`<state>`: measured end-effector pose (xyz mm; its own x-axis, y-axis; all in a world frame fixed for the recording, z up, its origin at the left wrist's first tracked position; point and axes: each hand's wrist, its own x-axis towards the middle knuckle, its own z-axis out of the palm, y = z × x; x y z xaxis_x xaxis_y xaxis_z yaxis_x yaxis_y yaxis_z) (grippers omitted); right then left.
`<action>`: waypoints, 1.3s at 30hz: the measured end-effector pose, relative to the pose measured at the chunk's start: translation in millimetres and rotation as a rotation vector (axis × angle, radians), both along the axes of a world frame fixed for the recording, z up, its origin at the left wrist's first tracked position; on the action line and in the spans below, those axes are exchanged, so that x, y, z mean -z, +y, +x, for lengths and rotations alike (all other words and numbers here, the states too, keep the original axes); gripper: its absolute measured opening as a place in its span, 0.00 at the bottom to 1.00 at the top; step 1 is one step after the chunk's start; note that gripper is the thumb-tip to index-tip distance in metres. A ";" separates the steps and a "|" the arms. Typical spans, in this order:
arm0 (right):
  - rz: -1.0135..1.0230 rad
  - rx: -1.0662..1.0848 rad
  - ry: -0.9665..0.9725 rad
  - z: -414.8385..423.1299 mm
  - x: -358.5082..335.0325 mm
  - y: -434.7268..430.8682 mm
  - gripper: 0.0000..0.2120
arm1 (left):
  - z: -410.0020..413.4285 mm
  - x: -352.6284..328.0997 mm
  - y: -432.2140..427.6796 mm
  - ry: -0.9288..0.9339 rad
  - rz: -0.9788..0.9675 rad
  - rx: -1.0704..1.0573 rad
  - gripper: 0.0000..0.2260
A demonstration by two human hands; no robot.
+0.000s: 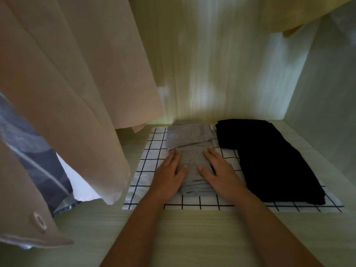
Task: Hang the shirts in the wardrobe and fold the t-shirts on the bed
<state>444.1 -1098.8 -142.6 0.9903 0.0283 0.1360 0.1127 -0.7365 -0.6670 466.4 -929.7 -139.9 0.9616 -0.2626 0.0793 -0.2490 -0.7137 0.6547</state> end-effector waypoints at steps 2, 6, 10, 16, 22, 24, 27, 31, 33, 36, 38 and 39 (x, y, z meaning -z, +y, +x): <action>0.160 -0.013 0.108 -3.6 -2.9 -5.9 0.41 | -2.8 -4.0 8.4 0.111 -0.105 0.034 0.36; 0.197 -0.063 0.133 -8.0 -7.1 -11.8 0.56 | -3.3 -4.3 16.0 0.212 0.019 0.071 0.63; 0.150 -0.090 0.134 -8.3 -6.6 -13.3 0.59 | -2.6 -2.7 15.5 0.172 -0.032 0.093 0.67; 0.179 -0.075 0.120 -4.3 -1.5 -13.4 0.60 | -4.0 -4.5 12.8 0.105 -0.153 0.094 0.62; 0.174 -0.073 0.078 -9.1 -5.3 -11.1 0.47 | 1.4 3.0 15.3 0.106 -0.148 0.074 0.61; 0.168 -0.076 0.075 -9.7 -6.7 -11.1 0.46 | 0.4 1.4 15.4 0.109 -0.153 0.084 0.60; 0.138 -0.091 0.099 -10.5 -8.8 -10.9 0.48 | -1.5 -1.1 14.9 0.108 -0.157 0.094 0.53; -0.003 -0.076 0.127 -10.9 -14.4 -12.3 0.62 | -5.8 -8.8 14.8 0.100 -0.130 0.097 0.53; -0.085 -0.072 0.102 -13.7 -17.5 -8.9 0.58 | -7.4 -10.7 15.2 0.116 -0.136 0.097 0.52; 0.079 -0.032 -0.067 -22.1 -31.3 2.6 0.39 | -18.4 -26.9 13.5 0.171 -0.179 0.104 0.39; 0.254 0.028 -0.175 -26.7 -37.7 8.3 0.23 | -32.3 -34.3 8.6 0.124 -0.202 0.074 0.26; 0.368 0.046 -0.210 -27.6 -40.0 8.9 0.17 | -40.2 -40.2 5.8 0.079 -0.228 0.007 0.21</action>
